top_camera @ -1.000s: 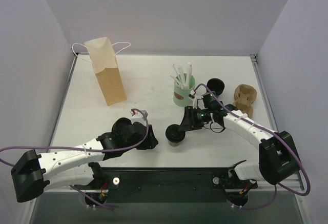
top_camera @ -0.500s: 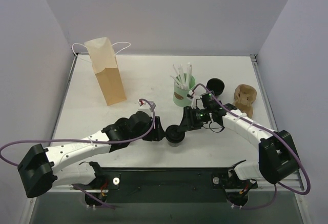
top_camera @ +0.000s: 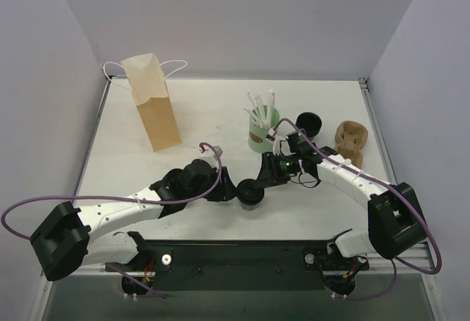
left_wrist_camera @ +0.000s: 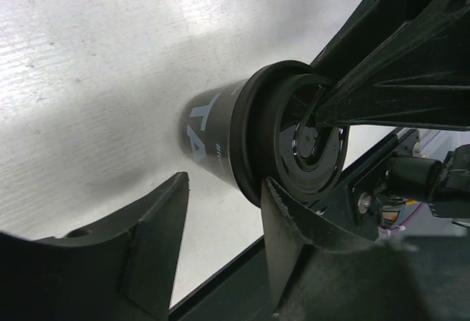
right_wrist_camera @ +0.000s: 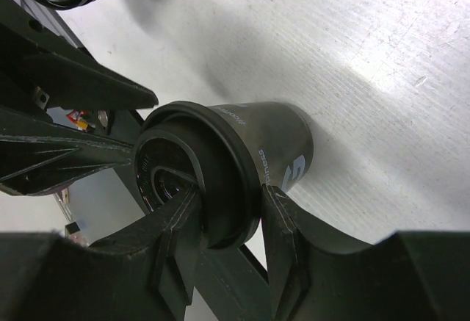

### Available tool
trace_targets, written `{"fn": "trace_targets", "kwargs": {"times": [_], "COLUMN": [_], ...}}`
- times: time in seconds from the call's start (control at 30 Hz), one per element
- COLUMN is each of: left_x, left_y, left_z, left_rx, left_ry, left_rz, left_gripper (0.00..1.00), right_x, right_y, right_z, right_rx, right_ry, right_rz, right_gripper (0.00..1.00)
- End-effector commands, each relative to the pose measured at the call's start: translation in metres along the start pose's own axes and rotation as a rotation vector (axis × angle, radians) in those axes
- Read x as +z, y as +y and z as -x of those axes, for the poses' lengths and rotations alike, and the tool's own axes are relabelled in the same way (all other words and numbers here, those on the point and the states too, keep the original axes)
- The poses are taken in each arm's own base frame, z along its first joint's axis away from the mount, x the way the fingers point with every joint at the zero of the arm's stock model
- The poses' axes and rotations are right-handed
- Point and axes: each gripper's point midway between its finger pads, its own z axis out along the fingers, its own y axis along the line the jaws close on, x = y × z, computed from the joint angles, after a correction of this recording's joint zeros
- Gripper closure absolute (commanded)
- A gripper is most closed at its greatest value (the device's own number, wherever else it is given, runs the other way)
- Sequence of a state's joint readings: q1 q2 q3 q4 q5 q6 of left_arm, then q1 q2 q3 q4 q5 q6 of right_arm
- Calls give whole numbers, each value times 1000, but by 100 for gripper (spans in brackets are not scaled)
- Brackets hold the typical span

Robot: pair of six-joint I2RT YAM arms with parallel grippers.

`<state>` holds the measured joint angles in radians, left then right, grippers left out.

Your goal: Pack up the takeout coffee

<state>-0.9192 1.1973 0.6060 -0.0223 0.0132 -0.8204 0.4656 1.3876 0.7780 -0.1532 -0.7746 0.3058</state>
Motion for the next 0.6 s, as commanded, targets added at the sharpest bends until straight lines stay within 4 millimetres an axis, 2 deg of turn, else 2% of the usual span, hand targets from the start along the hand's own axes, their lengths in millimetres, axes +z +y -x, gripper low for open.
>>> {"fn": "trace_targets", "kwargs": {"times": [0.0, 0.03, 0.17, 0.33, 0.4, 0.43, 0.57], "left_x": [9, 9, 10, 17, 19, 21, 24], "left_y": [1, 1, 7, 28, 29, 31, 28], "left_z": [-11, -15, -29, -46, -50, -51, -51], "left_rx": [-58, -87, -146, -197, -214, -217, -218], "left_ry": [24, 31, 52, 77, 83, 83, 65], "left_rz": [-29, -38, -36, 52, 60, 64, 69], "left_gripper": [50, 51, 60, 70, 73, 78, 89], "right_x": [8, 9, 11, 14, 15, 15, 14], "right_y": [-20, -19, -22, -26, -29, -26, -28], "right_z": [-19, -15, -21, -21, -25, -19, -21], "right_rx": [26, 24, 60, 99, 119, 121, 154], "right_ry": [52, 32, 11, -40, -48, -83, -135], "right_rz": [-74, -68, -71, -80, -89, -77, -81], "right_gripper": [65, 65, 65, 65, 65, 65, 65]}}
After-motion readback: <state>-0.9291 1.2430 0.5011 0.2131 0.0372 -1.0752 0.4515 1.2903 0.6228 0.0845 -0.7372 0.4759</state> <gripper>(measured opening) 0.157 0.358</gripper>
